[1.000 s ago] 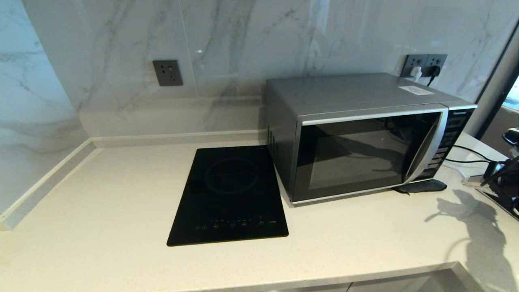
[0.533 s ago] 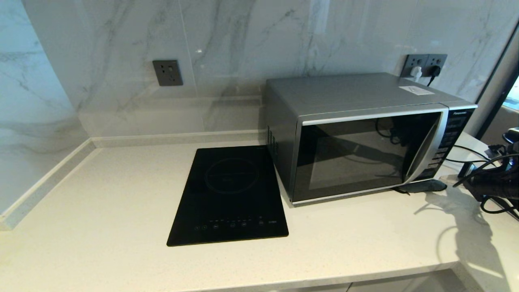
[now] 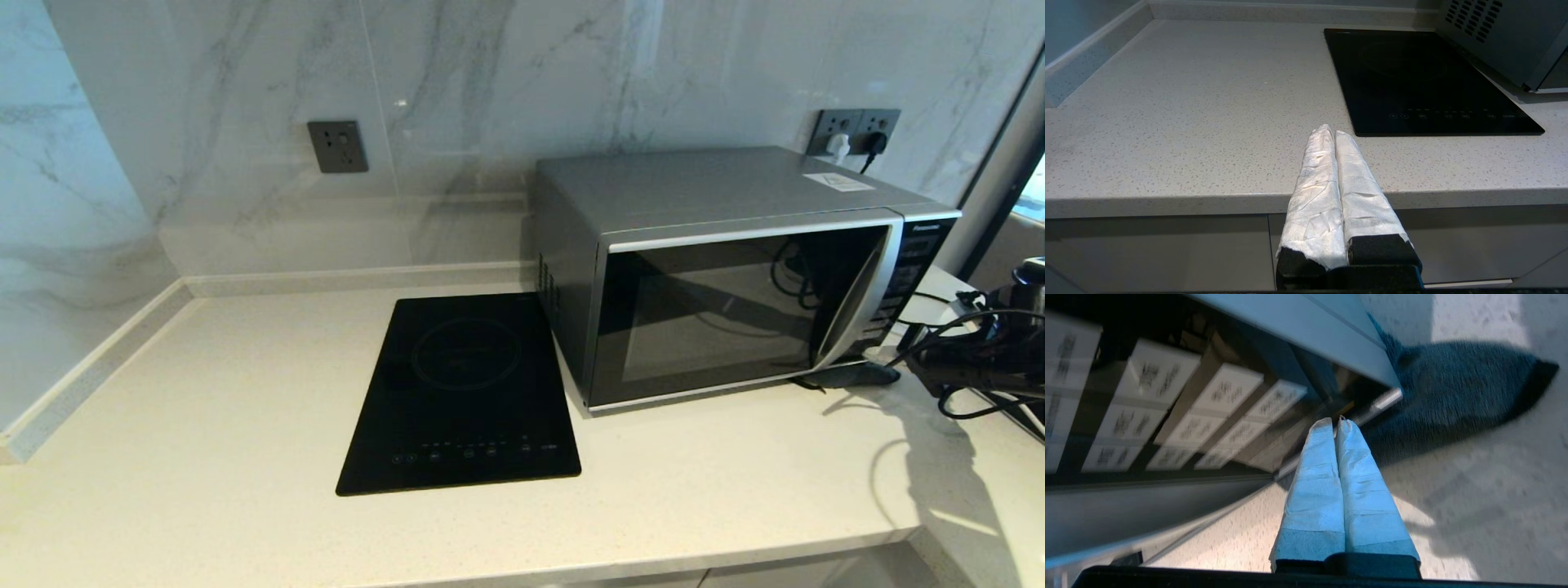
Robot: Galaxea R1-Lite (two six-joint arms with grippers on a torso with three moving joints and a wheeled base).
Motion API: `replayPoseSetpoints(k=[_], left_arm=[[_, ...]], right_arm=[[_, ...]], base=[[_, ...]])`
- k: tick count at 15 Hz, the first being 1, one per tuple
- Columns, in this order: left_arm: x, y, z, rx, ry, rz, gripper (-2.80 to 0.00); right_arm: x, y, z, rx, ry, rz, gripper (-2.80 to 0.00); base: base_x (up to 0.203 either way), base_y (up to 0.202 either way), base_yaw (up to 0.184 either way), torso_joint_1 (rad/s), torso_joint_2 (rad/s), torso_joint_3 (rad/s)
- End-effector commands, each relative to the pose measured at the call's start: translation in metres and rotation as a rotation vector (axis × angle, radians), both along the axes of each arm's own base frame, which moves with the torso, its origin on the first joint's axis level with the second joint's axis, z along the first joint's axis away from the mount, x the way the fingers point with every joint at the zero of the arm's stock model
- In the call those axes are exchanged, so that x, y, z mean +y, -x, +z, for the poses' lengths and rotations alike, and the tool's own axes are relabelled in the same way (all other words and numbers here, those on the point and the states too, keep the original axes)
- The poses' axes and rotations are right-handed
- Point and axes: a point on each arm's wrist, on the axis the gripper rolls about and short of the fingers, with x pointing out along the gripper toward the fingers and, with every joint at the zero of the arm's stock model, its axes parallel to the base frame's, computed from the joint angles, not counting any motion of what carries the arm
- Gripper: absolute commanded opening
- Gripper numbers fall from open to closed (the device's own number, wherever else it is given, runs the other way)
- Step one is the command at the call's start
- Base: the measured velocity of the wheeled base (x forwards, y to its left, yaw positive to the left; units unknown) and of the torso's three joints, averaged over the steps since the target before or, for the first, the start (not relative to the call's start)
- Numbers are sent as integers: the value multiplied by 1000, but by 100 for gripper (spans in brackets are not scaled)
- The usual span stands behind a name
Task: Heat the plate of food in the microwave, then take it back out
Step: Open the microwave oven
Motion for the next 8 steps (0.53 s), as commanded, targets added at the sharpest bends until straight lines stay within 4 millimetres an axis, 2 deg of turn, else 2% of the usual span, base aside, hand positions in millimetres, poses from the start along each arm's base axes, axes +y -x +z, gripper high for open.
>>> replayPoseSetpoints(k=[1, 8], left_arm=[[0, 0, 0, 1, 1, 1, -280], [0, 0, 0, 1, 1, 1, -280]], right_arm=[[-1, -9, -5, -5, -16, 0, -280], [3, -13, -3, -12, -15, 11, -280]], base=[[0, 0, 0, 0, 0, 0], [0, 0, 0, 0, 0, 0]])
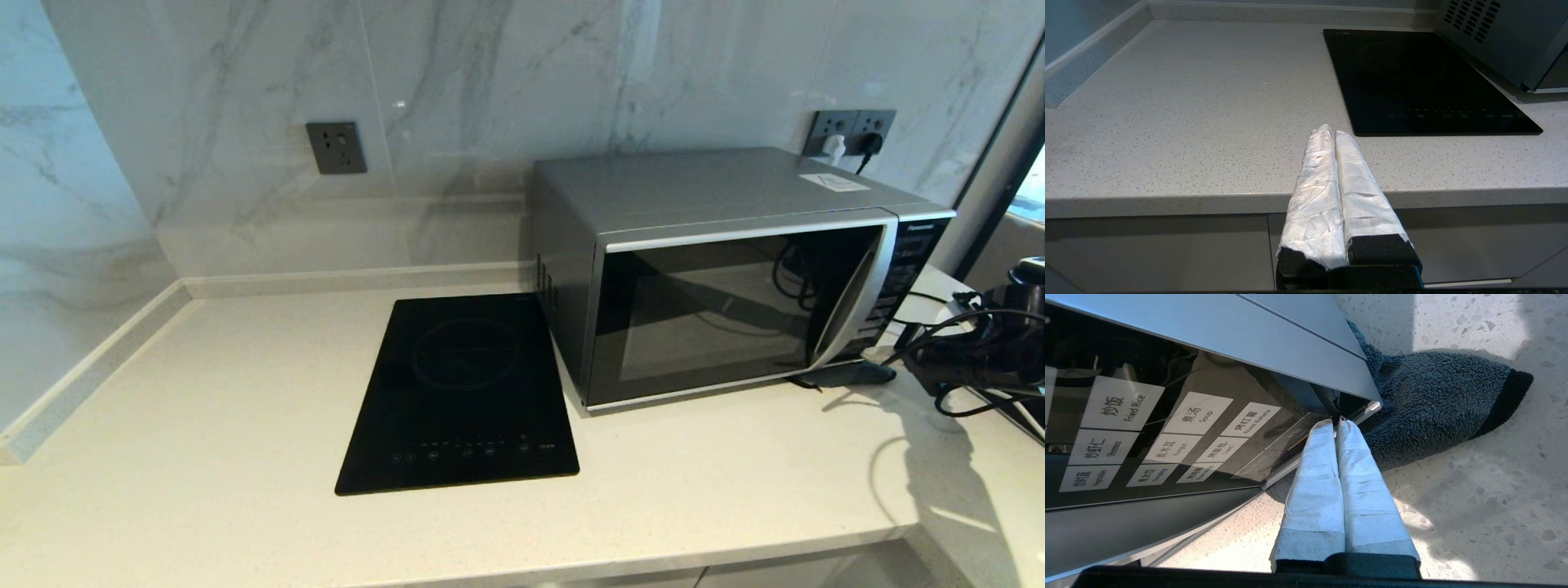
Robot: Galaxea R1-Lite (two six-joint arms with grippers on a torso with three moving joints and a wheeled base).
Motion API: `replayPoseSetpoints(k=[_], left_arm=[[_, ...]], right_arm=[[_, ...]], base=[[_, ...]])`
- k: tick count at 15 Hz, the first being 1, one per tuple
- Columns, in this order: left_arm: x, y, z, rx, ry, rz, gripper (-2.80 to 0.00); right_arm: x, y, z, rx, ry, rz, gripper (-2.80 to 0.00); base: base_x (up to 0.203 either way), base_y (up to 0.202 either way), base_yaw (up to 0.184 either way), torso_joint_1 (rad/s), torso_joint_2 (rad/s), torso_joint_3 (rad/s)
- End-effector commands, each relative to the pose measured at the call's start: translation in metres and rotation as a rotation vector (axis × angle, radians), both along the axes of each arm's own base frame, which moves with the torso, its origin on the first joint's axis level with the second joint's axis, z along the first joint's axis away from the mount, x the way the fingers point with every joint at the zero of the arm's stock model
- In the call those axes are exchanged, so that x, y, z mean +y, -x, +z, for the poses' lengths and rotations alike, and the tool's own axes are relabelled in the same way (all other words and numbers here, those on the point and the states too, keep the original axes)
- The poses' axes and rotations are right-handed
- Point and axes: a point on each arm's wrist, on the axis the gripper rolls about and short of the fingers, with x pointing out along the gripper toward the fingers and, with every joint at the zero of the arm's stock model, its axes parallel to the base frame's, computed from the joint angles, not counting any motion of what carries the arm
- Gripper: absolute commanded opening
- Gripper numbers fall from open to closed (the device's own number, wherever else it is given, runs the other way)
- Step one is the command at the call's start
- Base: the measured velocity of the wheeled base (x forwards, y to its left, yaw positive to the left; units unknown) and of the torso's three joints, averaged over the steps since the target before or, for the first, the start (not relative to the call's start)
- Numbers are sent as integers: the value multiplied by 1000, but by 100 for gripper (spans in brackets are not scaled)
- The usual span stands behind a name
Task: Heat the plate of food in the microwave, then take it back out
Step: Open the microwave oven
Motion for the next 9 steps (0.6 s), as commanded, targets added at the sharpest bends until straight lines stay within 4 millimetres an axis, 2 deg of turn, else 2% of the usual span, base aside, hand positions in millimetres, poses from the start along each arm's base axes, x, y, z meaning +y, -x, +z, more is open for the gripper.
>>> replayPoseSetpoints(k=[1, 5, 9], left_arm=[[0, 0, 0, 1, 1, 1, -280], [0, 0, 0, 1, 1, 1, -280], [0, 0, 0, 1, 1, 1, -280]], right_arm=[[1, 2, 4, -7, -3, 3, -280], [5, 7, 18, -22, -2, 2, -280], [13, 4, 23, -35, 5, 21, -280]], base=[[0, 0, 0, 0, 0, 0], [0, 0, 0, 0, 0, 0], [0, 0, 0, 0, 0, 0]])
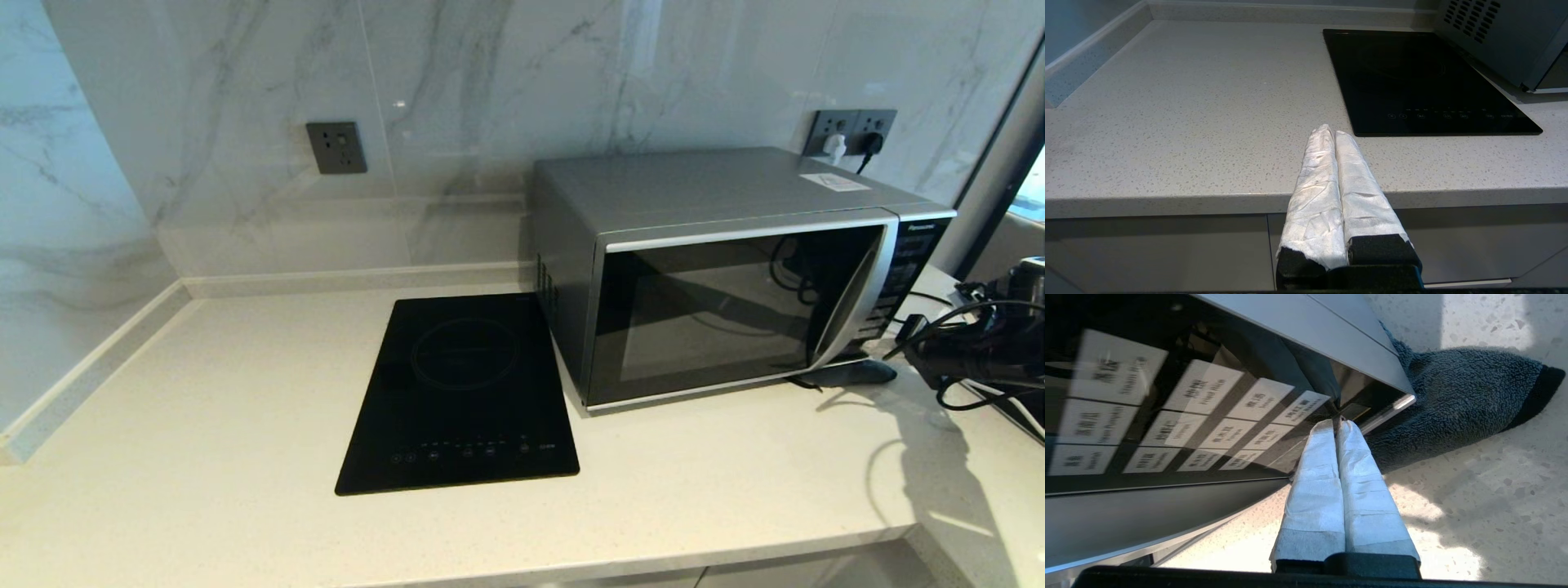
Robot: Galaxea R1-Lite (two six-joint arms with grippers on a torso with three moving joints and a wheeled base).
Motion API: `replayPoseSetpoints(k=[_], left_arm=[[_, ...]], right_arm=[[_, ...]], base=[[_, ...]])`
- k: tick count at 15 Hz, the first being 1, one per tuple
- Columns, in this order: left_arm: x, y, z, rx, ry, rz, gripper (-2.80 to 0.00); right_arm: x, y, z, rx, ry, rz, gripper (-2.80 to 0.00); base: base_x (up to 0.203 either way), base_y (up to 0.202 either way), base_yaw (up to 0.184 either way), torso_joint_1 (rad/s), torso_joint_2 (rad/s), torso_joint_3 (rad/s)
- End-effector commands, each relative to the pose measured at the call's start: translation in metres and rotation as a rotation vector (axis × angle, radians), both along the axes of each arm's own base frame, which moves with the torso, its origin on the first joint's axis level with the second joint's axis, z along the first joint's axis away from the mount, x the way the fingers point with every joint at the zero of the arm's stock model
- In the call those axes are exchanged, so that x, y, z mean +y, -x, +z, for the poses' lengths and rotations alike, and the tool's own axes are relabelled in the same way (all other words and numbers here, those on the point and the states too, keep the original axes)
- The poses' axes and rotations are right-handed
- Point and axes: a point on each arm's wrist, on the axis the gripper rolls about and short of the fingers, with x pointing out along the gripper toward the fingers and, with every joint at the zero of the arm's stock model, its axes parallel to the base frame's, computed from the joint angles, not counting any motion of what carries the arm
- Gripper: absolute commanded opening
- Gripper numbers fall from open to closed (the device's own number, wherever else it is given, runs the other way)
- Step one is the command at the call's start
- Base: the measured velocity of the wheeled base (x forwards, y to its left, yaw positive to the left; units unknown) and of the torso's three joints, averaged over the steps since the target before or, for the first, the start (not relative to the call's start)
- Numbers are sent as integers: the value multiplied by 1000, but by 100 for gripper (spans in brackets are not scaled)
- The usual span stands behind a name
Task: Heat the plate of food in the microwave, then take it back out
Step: Open the microwave oven
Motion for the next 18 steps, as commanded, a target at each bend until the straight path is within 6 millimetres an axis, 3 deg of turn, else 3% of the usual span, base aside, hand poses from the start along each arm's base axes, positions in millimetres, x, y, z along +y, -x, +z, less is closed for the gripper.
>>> replayPoseSetpoints(k=[1, 12, 18], left_arm=[[0, 0, 0, 1, 1, 1, -280], [0, 0, 0, 1, 1, 1, -280], [0, 0, 0, 1, 1, 1, -280]], right_arm=[[4, -2, 6, -17, 3, 14, -280], [9, -10, -14, 19, -12, 29, -280], [9, -10, -6, 1, -6, 25, -280]], base=[[0, 0, 0, 0, 0, 0], [0, 0, 0, 0, 0, 0], [0, 0, 0, 0, 0, 0]])
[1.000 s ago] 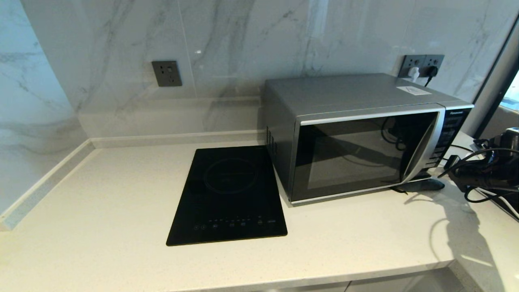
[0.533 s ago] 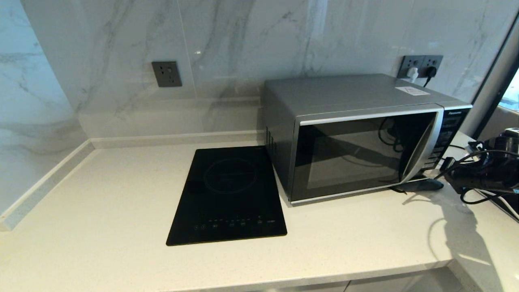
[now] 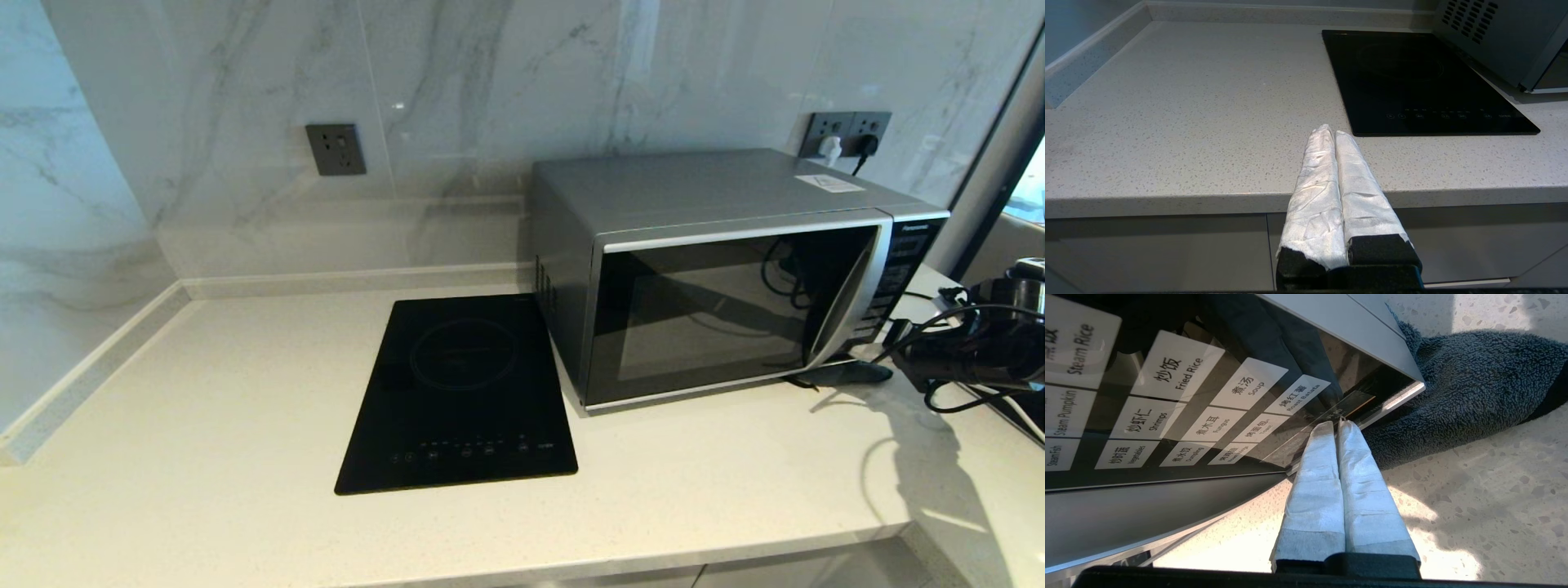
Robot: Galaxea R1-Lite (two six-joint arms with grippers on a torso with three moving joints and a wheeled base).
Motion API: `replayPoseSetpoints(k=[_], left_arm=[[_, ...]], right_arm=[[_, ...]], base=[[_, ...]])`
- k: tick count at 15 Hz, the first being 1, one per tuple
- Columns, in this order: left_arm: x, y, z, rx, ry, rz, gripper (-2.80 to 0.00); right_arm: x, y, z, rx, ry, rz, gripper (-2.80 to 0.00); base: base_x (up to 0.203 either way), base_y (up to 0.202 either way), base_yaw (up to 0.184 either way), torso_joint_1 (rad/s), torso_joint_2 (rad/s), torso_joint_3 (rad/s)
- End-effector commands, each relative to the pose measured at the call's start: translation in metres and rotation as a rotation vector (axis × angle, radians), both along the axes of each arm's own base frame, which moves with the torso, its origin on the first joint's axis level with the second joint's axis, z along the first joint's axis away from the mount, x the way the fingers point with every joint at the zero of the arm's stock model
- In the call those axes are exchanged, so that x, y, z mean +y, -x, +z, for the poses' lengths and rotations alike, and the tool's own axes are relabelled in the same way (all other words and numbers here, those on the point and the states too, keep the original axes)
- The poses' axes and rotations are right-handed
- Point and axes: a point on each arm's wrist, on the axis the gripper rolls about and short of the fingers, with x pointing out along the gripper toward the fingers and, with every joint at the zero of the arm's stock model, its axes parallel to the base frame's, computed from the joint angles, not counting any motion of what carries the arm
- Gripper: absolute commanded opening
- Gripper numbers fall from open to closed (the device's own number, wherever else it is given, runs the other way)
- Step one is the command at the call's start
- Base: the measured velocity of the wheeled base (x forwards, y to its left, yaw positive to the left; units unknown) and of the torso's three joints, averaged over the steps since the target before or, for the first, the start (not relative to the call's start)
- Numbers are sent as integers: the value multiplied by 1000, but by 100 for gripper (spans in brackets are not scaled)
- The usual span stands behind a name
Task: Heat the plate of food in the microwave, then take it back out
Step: Open the microwave oven
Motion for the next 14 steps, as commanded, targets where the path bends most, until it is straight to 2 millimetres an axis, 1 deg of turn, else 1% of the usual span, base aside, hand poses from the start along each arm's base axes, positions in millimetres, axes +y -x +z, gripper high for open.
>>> replayPoseSetpoints(k=[1, 4, 6, 7, 10, 12, 13, 14], left_arm=[[0, 0, 0, 1, 1, 1, -280], [0, 0, 0, 1, 1, 1, -280], [0, 0, 0, 1, 1, 1, -280], [0, 0, 0, 1, 1, 1, -280], [0, 0, 0, 1, 1, 1, -280], [0, 0, 0, 1, 1, 1, -280], [0, 0, 0, 1, 1, 1, -280], [0, 0, 0, 1, 1, 1, -280]], right_arm=[[1, 3, 9, -17, 1, -3, -280], [4, 16, 28, -31, 6, -10, -280], [10, 34, 47, -45, 13, -13, -280], [15, 47, 61, -56, 18, -16, -280], [38, 95, 111, -91, 12, -25, -280], [57, 133, 148, -74, -50, -49, -280], [68, 154, 161, -5, -99, -59, -280], [78, 174, 170, 105, -158, -67, -280]], base=[[0, 0, 0, 0, 0, 0], [0, 0, 0, 0, 0, 0], [0, 0, 0, 0, 0, 0], [0, 0, 0, 0, 0, 0], [0, 0, 0, 0, 0, 0], [0, 0, 0, 0, 0, 0], [0, 0, 0, 0, 0, 0], [0, 0, 0, 0, 0, 0]])
